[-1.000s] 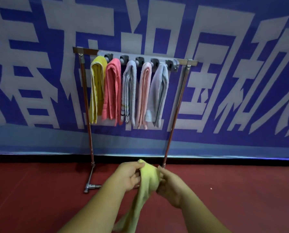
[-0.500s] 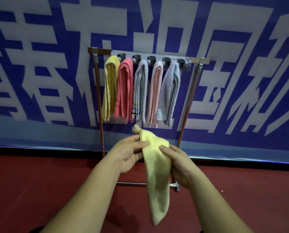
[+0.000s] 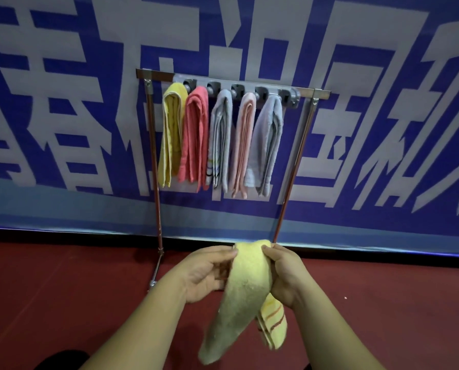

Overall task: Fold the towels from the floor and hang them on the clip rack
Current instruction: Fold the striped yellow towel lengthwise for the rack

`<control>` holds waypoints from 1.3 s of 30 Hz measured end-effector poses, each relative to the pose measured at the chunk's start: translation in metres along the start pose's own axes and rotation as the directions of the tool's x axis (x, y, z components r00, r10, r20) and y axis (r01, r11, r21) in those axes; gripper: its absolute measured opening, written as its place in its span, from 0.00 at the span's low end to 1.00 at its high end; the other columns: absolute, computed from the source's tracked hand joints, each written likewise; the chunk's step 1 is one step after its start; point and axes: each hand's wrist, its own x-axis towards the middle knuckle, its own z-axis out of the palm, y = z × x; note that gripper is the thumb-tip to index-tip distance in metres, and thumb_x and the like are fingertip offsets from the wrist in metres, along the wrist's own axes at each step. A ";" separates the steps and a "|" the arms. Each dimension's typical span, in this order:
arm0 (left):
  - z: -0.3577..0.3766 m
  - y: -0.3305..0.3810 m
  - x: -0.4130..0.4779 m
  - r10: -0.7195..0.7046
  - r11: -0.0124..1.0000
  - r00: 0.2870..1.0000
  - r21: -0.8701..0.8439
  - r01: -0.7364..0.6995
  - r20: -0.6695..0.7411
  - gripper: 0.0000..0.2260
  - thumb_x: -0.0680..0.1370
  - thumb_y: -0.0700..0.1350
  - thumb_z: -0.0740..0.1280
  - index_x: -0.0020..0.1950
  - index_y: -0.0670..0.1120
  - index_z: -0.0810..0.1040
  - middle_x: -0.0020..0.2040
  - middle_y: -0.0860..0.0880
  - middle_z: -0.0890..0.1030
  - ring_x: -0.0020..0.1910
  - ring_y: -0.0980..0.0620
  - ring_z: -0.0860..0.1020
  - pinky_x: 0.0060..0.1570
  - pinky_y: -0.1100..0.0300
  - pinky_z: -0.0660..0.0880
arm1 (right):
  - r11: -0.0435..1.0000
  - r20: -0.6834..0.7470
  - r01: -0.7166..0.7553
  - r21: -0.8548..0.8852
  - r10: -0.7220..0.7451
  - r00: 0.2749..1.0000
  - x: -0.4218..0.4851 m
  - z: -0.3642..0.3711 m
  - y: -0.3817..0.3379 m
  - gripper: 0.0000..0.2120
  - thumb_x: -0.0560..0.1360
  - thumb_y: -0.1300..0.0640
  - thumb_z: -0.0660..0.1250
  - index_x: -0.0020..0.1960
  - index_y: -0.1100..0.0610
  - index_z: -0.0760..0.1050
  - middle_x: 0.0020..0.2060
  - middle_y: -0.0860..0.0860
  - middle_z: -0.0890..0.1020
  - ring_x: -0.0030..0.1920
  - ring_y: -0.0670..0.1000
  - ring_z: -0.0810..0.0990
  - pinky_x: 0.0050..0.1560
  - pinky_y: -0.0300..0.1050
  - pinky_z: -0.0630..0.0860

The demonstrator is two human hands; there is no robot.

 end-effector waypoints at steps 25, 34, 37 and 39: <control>0.013 0.027 0.012 0.262 0.955 0.956 -0.107 -0.277 -0.134 0.16 0.81 0.33 0.70 0.68 0.41 0.82 0.60 0.38 0.87 0.54 0.44 0.87 0.54 0.50 0.84 | 0.985 0.182 0.163 -0.047 -0.152 0.971 0.005 0.003 -0.025 0.16 0.82 0.55 0.70 0.64 0.65 0.81 0.54 0.63 0.86 0.51 0.60 0.85 0.56 0.57 0.80; 0.015 0.030 0.014 0.152 0.985 0.986 -0.070 -0.157 -0.074 0.14 0.80 0.33 0.71 0.65 0.42 0.85 0.50 0.42 0.87 0.43 0.48 0.85 0.47 0.51 0.81 | 0.980 0.130 0.163 -0.115 -0.148 0.980 0.002 -0.001 -0.023 0.10 0.83 0.63 0.66 0.62 0.65 0.81 0.54 0.65 0.86 0.49 0.61 0.87 0.51 0.56 0.84; 0.016 0.034 0.014 0.184 0.981 0.983 -0.066 -0.184 0.004 0.23 0.79 0.32 0.72 0.71 0.51 0.82 0.60 0.42 0.87 0.52 0.45 0.86 0.50 0.48 0.83 | 0.983 0.156 0.169 -0.077 -0.156 0.975 0.001 -0.001 -0.028 0.11 0.84 0.64 0.64 0.64 0.64 0.79 0.57 0.65 0.86 0.53 0.62 0.86 0.56 0.60 0.82; 0.020 0.037 0.014 0.204 0.977 0.979 -0.062 -0.202 0.025 0.30 0.78 0.32 0.72 0.75 0.57 0.77 0.65 0.43 0.85 0.57 0.44 0.85 0.52 0.47 0.83 | 0.978 0.147 0.177 -0.107 -0.161 0.976 0.000 0.003 -0.031 0.11 0.84 0.64 0.64 0.65 0.64 0.79 0.57 0.64 0.86 0.52 0.61 0.87 0.53 0.58 0.83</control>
